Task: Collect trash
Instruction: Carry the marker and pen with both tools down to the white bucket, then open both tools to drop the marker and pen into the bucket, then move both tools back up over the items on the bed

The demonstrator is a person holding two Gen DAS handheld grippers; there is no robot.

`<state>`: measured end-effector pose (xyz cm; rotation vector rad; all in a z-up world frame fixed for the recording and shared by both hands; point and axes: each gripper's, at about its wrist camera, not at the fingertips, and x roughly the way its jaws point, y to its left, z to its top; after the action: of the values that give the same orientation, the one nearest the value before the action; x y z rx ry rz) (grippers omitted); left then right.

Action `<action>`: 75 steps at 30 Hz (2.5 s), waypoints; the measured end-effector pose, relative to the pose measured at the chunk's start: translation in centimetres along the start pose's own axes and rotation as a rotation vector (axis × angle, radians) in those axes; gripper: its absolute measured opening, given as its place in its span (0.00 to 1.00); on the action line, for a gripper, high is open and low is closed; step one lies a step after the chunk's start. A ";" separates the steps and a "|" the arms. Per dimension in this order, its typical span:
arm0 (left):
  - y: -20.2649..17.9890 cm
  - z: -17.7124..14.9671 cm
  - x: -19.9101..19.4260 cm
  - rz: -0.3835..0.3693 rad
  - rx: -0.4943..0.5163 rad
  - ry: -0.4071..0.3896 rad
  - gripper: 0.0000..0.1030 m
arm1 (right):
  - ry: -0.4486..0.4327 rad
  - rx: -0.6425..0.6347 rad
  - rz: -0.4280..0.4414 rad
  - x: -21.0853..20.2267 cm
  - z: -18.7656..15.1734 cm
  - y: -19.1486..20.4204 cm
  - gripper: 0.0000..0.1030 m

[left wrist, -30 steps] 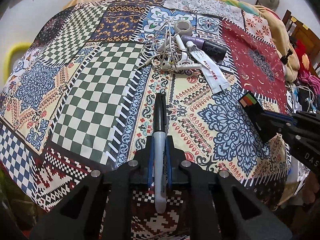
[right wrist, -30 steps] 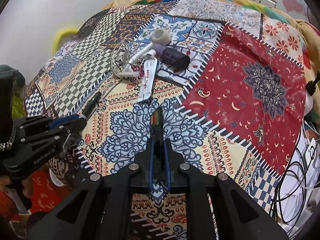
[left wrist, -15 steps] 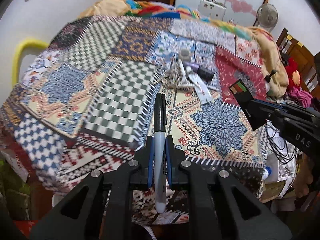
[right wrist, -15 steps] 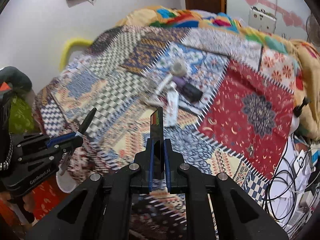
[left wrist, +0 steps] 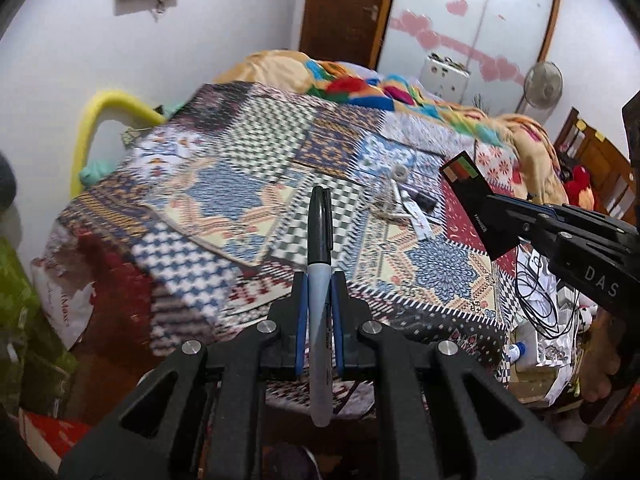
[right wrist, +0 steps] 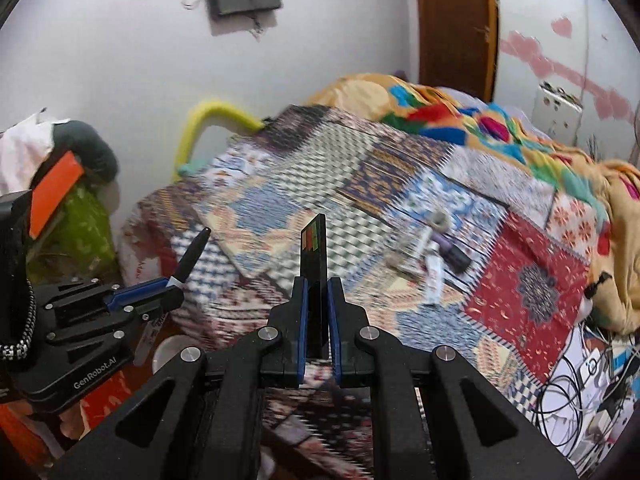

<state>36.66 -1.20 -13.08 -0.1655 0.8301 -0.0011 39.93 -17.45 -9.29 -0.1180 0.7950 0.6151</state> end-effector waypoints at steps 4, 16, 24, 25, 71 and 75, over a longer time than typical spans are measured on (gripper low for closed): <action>3.0 -1.0 -3.4 0.036 -0.034 -0.028 0.10 | -0.016 -0.044 0.044 -0.7 0.2 4.3 0.08; 14.3 -6.8 -10.2 0.183 -0.183 -0.038 0.10 | 0.023 -0.192 0.183 1.5 -0.8 16.3 0.08; 21.7 -11.8 -9.9 0.243 -0.316 0.033 0.10 | 0.117 -0.284 0.266 5.6 -2.9 23.5 0.08; 22.3 -12.4 -9.5 0.247 -0.328 0.046 0.10 | 0.136 -0.296 0.274 6.4 -3.2 24.2 0.08; 29.8 -17.8 -0.6 0.284 -0.539 0.261 0.18 | 0.422 -0.408 0.344 17.8 -6.2 28.8 0.28; 27.6 -16.0 -3.7 0.289 -0.503 0.201 0.18 | 0.346 -0.391 0.339 14.1 -4.7 27.6 0.28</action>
<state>20.66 23.93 -25.01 -0.5238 1.0380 0.4720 29.09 10.31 -18.96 -0.4638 1.0304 1.0876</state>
